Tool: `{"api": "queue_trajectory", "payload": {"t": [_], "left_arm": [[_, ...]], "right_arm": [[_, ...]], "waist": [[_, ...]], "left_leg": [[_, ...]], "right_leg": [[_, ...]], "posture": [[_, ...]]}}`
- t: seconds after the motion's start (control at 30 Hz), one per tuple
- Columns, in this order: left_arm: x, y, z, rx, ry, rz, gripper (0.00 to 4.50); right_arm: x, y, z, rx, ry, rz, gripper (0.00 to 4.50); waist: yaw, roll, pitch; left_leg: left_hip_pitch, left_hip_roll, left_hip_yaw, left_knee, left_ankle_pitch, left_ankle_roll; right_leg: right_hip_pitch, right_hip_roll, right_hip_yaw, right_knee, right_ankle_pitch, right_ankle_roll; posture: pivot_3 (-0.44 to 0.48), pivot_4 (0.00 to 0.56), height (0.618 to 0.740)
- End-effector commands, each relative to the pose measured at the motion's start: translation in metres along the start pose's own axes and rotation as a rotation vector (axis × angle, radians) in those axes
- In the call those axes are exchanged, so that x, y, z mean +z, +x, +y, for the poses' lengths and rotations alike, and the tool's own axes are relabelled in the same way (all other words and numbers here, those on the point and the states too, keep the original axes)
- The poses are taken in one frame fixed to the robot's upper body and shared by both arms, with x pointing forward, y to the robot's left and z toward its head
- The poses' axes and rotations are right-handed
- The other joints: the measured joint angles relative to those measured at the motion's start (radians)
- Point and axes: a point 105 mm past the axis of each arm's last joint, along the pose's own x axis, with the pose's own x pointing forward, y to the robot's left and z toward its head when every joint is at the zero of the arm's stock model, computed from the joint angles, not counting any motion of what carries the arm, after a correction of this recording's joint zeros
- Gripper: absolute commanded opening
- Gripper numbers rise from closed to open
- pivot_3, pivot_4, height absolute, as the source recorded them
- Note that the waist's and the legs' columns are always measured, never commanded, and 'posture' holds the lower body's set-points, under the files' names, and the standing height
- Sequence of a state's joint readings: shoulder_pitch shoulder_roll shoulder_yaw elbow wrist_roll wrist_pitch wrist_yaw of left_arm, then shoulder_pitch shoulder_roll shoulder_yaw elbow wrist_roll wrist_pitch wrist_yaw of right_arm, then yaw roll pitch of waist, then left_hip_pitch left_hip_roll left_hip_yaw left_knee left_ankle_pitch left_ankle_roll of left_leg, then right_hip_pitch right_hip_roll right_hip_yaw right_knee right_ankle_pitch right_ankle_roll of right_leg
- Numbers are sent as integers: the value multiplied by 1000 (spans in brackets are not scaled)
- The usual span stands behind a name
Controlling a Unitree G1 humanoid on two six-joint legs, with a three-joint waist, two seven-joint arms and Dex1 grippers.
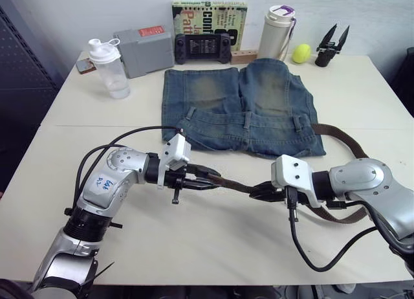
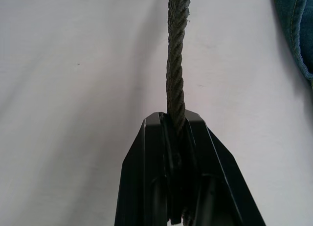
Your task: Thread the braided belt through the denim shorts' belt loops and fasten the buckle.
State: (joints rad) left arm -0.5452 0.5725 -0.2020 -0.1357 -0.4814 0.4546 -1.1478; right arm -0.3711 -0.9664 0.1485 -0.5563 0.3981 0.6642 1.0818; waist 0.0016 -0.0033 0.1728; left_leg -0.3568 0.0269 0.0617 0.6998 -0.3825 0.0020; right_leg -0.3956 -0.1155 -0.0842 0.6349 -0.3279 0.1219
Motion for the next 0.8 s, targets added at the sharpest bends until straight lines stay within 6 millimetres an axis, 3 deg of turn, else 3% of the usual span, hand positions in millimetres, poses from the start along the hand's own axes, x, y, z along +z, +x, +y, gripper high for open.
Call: {"api": "queue_trajectory", "payload": {"t": [0.03,0.27,0.4,0.43,0.47,0.53,0.6,0.7,0.8], "left_arm": [[5,0,1,-4,45,7,83],[5,-2,5,17,36,-4,83],[8,-5,11,67,-54,-72,0],[9,-5,12,84,-97,-99,0],[9,-6,11,89,-141,-126,0],[9,-6,6,77,-202,-158,0],[14,-4,2,67,-283,-219,0],[21,-3,-1,56,-408,-299,0],[22,-3,-4,64,-466,-336,0]], "right_arm": [[12,-2,1,-2,-48,-27,0],[14,-2,-4,-28,-35,-42,0],[25,-12,-26,-184,37,-161,1519],[27,-22,-31,-226,88,-207,2108],[28,-33,-35,-263,137,-248,2287],[32,-49,-35,-289,218,-329,3105],[41,-60,-17,-181,331,-473,3990],[50,-66,14,-14,457,-613,3990],[49,-48,30,62,690,-731,3990]], "waist": [[0,0,0],[0,0,0],[0,0,0],[0,0,0],[0,0,0],[0,0,0],[0,0,0],[3,0,0],[9,-1,0]], "left_leg": [[0,0,0,0,0,0],[0,0,0,0,0,0],[0,0,0,0,0,0],[0,0,0,0,0,0],[0,0,0,0,0,0],[0,0,0,0,0,0],[0,1,-1,0,0,0],[-1,2,-3,0,0,0],[-1,3,-6,0,0,0]], "right_leg": [[0,0,0,0,0,0],[0,0,0,0,0,0],[0,0,0,0,0,0],[0,0,0,0,0,0],[0,0,0,0,0,0],[0,0,0,0,0,0],[0,0,0,0,0,0],[0,-1,-1,1,0,0],[2,-1,-3,0,0,0]], "posture": [[0,150,731],[0,150,731],[0,150,731],[0,150,731],[0,150,731],[0,150,731],[0,150,731],[0,150,731],[0,150,731]]}}
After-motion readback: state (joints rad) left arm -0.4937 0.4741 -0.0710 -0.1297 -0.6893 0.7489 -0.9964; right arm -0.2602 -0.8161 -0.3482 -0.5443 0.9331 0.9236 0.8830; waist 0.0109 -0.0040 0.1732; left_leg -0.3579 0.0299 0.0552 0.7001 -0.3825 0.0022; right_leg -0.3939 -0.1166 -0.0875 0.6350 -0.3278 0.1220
